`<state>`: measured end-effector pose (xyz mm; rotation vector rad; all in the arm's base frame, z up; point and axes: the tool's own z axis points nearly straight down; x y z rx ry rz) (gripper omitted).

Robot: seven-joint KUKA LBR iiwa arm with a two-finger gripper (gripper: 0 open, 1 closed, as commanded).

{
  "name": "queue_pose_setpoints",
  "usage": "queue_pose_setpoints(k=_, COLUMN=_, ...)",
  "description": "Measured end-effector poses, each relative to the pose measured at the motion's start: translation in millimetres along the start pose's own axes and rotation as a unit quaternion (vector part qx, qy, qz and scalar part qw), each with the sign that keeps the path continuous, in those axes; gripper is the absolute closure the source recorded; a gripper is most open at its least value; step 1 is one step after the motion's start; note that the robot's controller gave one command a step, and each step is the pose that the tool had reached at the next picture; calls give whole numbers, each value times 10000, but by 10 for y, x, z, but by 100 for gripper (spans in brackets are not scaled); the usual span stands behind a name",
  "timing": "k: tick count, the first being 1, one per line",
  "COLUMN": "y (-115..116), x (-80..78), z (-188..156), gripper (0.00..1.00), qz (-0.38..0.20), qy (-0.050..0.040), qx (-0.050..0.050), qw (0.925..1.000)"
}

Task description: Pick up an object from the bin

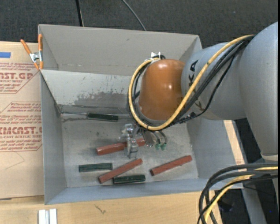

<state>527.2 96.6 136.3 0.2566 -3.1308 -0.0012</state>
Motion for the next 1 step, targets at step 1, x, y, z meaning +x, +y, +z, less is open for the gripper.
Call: queue_pose_setpoints(k=1, y=1, x=3, z=-111, gripper=100, qz=-1, qy=9, qx=1, qw=10000)
